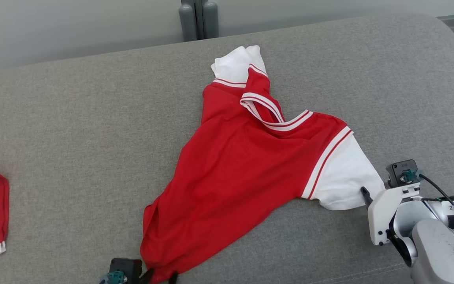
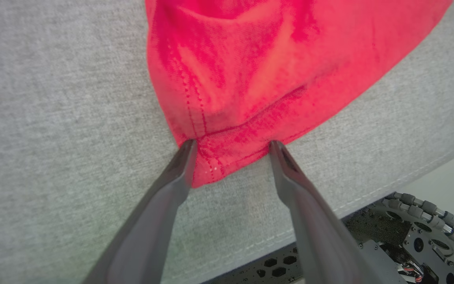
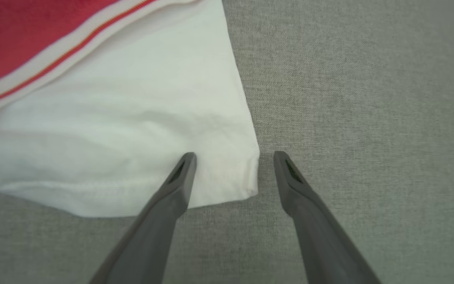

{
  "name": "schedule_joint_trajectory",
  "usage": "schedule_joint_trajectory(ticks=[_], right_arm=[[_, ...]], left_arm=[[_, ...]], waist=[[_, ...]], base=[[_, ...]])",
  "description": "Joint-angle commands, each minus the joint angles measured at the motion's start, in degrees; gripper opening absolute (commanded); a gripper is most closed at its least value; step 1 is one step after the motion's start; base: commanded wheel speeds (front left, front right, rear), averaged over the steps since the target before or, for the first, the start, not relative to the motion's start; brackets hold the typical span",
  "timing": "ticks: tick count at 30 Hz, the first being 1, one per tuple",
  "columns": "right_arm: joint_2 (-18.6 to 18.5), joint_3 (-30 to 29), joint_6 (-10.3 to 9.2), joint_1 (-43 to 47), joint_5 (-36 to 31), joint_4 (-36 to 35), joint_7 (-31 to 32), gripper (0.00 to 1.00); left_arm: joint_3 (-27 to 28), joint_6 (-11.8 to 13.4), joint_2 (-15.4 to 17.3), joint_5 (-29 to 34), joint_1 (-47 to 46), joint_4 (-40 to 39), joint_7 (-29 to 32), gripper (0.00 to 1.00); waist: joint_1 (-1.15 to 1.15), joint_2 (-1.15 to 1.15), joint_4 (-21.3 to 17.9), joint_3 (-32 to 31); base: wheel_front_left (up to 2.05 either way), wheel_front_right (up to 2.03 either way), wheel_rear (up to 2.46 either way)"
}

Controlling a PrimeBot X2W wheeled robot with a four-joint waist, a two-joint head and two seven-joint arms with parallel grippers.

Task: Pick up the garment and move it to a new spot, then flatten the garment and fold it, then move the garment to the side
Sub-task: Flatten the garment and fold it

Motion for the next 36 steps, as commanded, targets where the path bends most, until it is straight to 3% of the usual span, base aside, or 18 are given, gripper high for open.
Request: schedule_joint_trajectory(ticks=[1, 2, 4, 5, 6, 7, 8, 10, 14, 17, 22, 30, 36], right_arm=[[0.39, 0.41, -0.1, -0.65, 0.66, 1.09, 0.52, 1.0], [0.37, 0.74, -0.1, -0.91, 0.83, 1.61, 0.64, 1.0], [0.3, 1.33, -0.06, -1.31, 1.57, 2.74, 0.9, 1.0], [0.53, 1.28, -0.06, -1.66, 2.14, 3.05, 0.46, 0.49], [0.66, 1.05, -0.06, -1.98, 2.52, 3.34, 0.2, 0.29], [0.75, 1.36, -0.06, -2.19, 2.96, 3.69, 0.12, 0.0], [0.85, 1.46, -0.06, -2.29, 3.51, 3.89, -0.13, 0.0], [0.85, 1.44, -0.08, -2.42, 5.19, 4.08, -0.88, 0.0], [1.45, 0.17, -0.08, -1.98, 9.77, 2.32, -3.57, 0.0], [1.77, -1.12, -0.08, -0.86, 15.14, -1.65, -4.98, 0.0], [1.86, -4.29, -0.08, 1.97, 25.7, -14.84, -4.06, 0.0], [4.09, -13.74, -0.06, 4.49, 36.47, -43.75, 2.71, 0.0], [6.47, -18.23, -0.05, -1.65, 38.91, -57.85, 9.34, 0.0]], left_arm=[[0.57, 0.62, 1.61, 0.74, -0.72, 3.25, 0.69, 0.84], [0.46, 0.49, 1.64, 0.77, -1.06, 3.69, 0.54, 0.81], [0.04, 0.4, 1.71, 1.0, -1.54, 4.81, 0.35, 0.62], [-0.15, 0.32, 1.61, 0.98, -1.79, 5.39, 0.28, 0.45], [-0.34, 0.25, 1.53, 0.93, -1.95, 5.83, 0.08, 0.41], [-0.61, 0.14, 1.42, 0.93, -2.07, 6.35, -0.08, 0.34], [-0.77, 0.07, 1.31, 0.9, -2.19, 6.8, -0.14, 0.27], [-1.44, -0.22, 1.26, 0.88, -2.34, 8.15, -0.28, 0.0], [-2.39, -0.96, 0.89, -0.49, -1.56, 9.3, -0.62, 0.0], [-1.28, -1.54, 0.36, -3.53, -0.48, 5.21, -1.4, 0.0], [1.1, -2.26, 1.47, -10.67, 2.41, -11.36, 0.17, 0.0], [7.75, -2.08, 8.19, -21.44, 3.41, -45.75, 9.8, 0.0], [13.63, -1.18, 14.43, -30.84, -6.26, -57.0, 19.15, 0.0]], waist=[[0.0, 0.0, 0.21, 0.29], [0.0, 0.0, 0.31, 0.39], [0.0, 0.0, 0.53, 0.52], [0.0, 0.0, 0.61, 0.57], [0.0, 0.0, 0.67, 0.6], [0.0, 0.0, 0.73, 0.59], [0.0, 0.0, 0.77, 0.54], [0.0, 0.0, 0.83, 0.19], [0.0, 0.0, 0.91, -1.4], [0.0, 0.0, 0.98, -2.99], [0.0, 0.0, 0.87, -5.76], [0.0, 0.0, -0.22, -8.35], [0.0, 0.0, -1.94, -9.1]], base=[[0.0, 0.0, 0.0], [0.0, 0.0, 0.0], [0.0, 0.0, 0.0], [0.0, 0.0, 0.0], [0.0, 0.0, 0.0], [0.0, 0.0, 0.0], [0.0, 0.0, 0.0], [0.0, 0.0, 0.0], [0.0, 0.0, 0.0], [0.0, 0.0, 0.0], [0.0, 0.0, 0.0], [0.0, 0.0, 0.0], [0.0, 0.0, 0.0]])
